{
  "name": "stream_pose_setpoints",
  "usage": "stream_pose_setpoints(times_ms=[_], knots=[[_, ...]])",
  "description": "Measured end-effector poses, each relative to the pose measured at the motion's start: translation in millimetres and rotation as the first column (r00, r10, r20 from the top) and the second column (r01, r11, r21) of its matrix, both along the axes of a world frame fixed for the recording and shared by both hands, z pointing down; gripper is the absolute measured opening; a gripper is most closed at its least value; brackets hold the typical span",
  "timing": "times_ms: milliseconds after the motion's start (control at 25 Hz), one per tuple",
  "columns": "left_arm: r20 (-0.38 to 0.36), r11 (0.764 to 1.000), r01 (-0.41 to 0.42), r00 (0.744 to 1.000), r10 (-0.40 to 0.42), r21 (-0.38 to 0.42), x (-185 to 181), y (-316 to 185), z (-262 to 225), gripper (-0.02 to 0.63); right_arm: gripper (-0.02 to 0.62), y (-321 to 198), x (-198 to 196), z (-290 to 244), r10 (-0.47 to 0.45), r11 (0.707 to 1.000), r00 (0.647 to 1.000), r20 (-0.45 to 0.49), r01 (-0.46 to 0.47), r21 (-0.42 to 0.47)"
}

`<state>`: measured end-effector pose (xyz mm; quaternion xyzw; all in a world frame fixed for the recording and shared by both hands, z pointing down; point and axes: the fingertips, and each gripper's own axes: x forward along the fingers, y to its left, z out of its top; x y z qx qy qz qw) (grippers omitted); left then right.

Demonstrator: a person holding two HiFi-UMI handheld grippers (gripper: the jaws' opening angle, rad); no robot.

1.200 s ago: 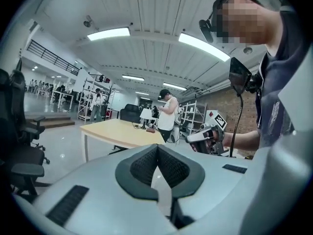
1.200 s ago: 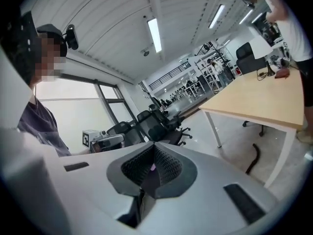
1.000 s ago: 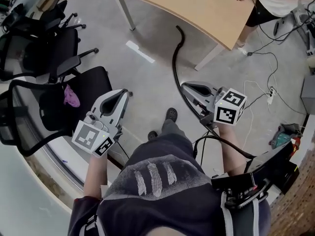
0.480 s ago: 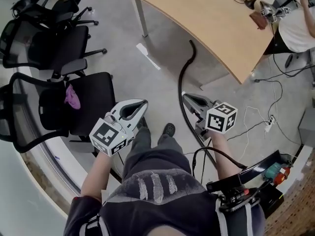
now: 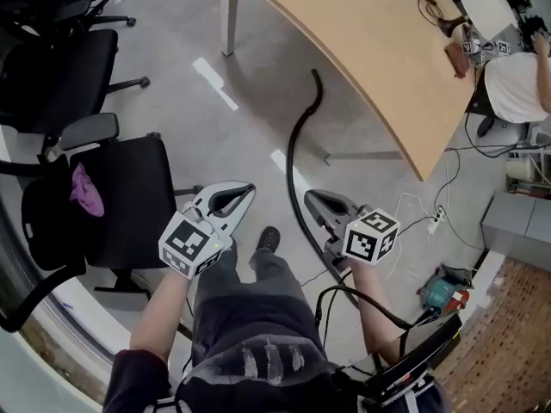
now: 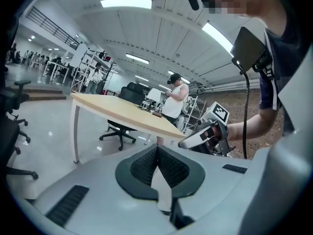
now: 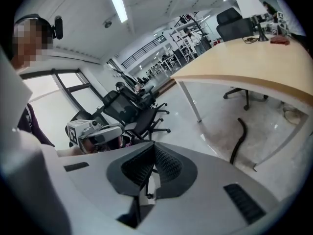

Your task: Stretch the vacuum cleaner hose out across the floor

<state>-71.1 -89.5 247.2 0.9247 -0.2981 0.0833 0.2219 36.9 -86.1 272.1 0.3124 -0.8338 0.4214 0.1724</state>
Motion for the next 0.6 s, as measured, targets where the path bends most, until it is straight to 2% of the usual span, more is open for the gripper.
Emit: stream_pose_setpoints(times_ms=[120,320,520,600], knots=[[0.025,0.998,-0.036,0.999,0.037,-0.043,-14,-16,41,0.006,0.003,-7,-13,37,-0.001,0.998,1.0,-0.017,0.0,-0.065],[0.047,0.991,-0.068,0.996,0.074,-0.113,-13,-30,108,0.006,0.003,-31,-6,122,0.02,0.987,0.997,-0.07,-0.031,-0.156],[0.018,0.978,0.027,1.0,-0.023,-0.205,-7,-40,209,0.006,0.003,-65,21,246,0.085,0.974,0.985,-0.148,-0.113,-0.194],[-0.002,0.97,0.036,0.999,-0.037,-0.24,5,-41,253,0.006,0.003,-80,35,295,0.114,0.968,0.977,-0.181,-0.151,-0.202]])
